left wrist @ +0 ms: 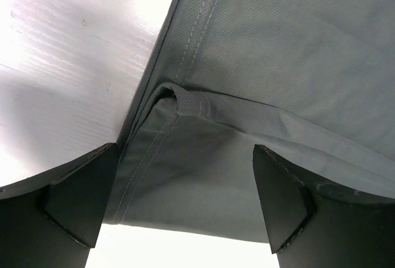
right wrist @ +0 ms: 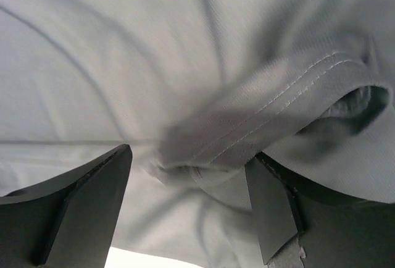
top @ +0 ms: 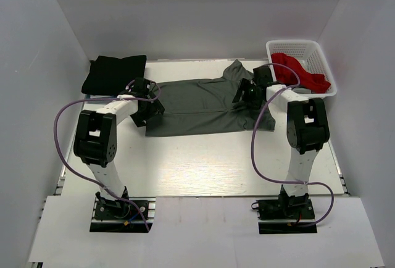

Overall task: Fold and stack the t-shirts
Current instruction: Fold the flattened tshirt in 1/3 of the way

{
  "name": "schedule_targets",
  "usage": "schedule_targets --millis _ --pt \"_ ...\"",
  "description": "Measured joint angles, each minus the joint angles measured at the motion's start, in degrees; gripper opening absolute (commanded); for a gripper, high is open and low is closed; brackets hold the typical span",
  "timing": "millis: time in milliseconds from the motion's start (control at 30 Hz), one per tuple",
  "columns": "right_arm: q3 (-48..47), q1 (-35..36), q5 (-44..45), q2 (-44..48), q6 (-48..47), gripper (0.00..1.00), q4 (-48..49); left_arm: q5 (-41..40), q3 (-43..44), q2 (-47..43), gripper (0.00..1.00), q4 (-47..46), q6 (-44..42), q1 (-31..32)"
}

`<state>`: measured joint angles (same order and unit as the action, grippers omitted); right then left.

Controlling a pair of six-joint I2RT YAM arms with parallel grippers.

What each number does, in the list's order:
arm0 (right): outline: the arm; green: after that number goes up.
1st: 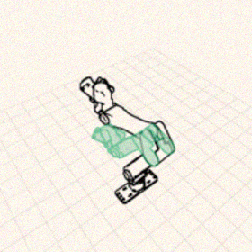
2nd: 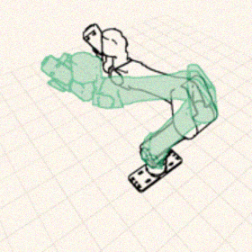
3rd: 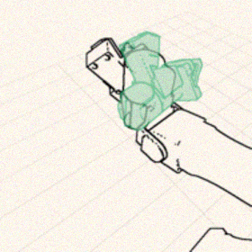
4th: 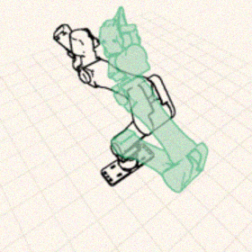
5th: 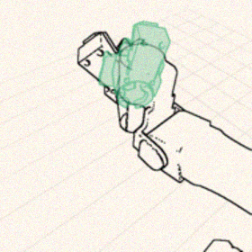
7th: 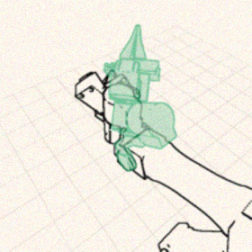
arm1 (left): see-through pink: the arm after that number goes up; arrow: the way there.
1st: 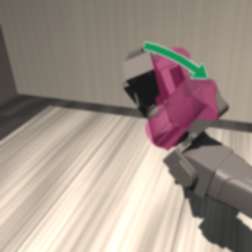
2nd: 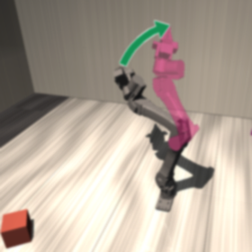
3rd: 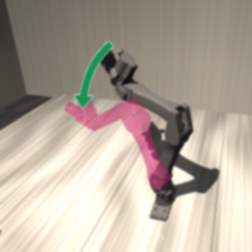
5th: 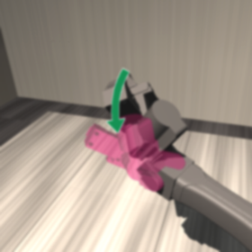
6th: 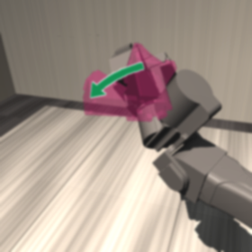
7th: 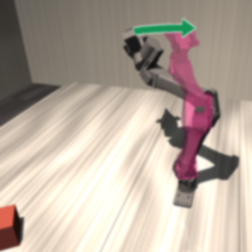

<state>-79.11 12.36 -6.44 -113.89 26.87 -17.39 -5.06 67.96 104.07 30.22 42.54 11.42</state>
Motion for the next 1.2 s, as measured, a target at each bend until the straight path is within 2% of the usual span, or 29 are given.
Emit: schedule_targets --millis 267,300,367,500,600,700,933,1200 --pt "-2.34 0.04 -3.56 -2.93 4.87 0.78 11.76 -0.35 0.0 0.52 1.0 0.07 -0.37 -0.04" --pt "-3.69 0.07 -3.74 -3.69 5.27 0.82 12.39 -0.42 0.0 0.52 1.0 0.09 -0.55 -0.07" --pt "-7.65 0.07 -3.91 -5.84 5.55 0.89 12.46 -0.5 0.0 0.52 1.0 0.22 -0.63 -0.07" --pt "-14.86 0.13 -2.1 -8.85 4.02 0.89 8.94 -1.14 0.0 0.52 1.0 0.76 -0.76 -0.07" --pt "-14.88 0.13 0.76 -7.78 2.51 0.89 6.36 -1.62 0.0 0.5 1.0 1.05 -0.79 -0.07" --pt "-8.85 0.11 4.26 -2.82 1.4 0.89 4.83 -1.92 0.07 0.44 1.0 1.25 -0.81 -0.04" --pt "13.66 -2.14 6.91 14.23 0.98 0.91 3.61 -3.48 0.0 -2.73 1.0 2.89 -1.22 0.55" --pt "23.21 -5.22 5.81 17.44 1.01 0.91 5.16 1.6 -0.74 -4.17 1.0 -2.16 -3.08 2.29"
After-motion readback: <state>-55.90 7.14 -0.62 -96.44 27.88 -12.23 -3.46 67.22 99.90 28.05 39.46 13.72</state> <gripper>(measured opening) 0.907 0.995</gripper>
